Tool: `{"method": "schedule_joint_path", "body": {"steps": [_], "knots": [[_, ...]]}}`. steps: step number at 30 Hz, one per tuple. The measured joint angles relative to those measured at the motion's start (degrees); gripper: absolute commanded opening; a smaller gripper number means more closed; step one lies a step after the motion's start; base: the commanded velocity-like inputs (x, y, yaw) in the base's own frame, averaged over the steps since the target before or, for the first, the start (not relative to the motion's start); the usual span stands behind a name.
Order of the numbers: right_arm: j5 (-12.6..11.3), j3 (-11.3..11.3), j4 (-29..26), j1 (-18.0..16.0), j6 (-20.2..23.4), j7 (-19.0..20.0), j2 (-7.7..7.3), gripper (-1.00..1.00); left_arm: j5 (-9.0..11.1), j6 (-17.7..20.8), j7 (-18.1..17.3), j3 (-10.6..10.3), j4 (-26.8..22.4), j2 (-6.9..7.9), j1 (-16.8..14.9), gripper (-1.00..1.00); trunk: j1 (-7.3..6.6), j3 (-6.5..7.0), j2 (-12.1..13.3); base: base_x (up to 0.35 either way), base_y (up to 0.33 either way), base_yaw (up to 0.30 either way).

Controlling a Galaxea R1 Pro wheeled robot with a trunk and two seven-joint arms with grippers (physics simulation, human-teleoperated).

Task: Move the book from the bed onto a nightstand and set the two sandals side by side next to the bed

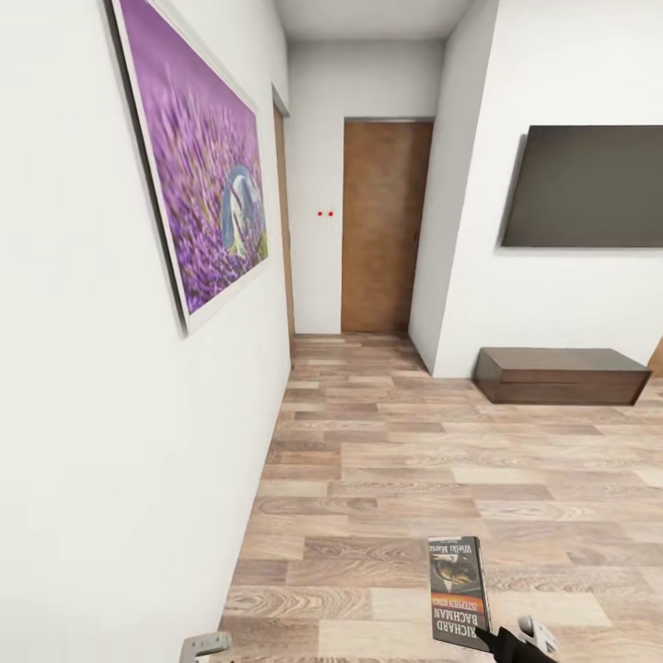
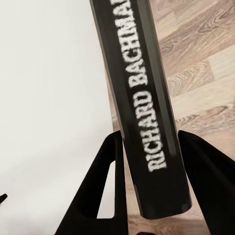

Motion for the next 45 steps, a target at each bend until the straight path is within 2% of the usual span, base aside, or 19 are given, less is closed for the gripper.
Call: {"method": "schedule_joint_path", "body": {"steps": [20,45], "knots": [[0.05,0.11,0.01,0.01,0.04,0.08,0.00,-1.00,0.00,0.00,0.00,0.00,0.00,0.02,0.00,1.00,0.00,0.00,0.00,0.315,0.019,0.000],[0.05,0.11,0.01,-0.01,0.04,0.04,0.02,-1.00,0.00,0.00,0.00,0.00,0.00,0.01,0.00,1.00,0.00,0.00,0.00,0.331,0.000,-0.063]]}}
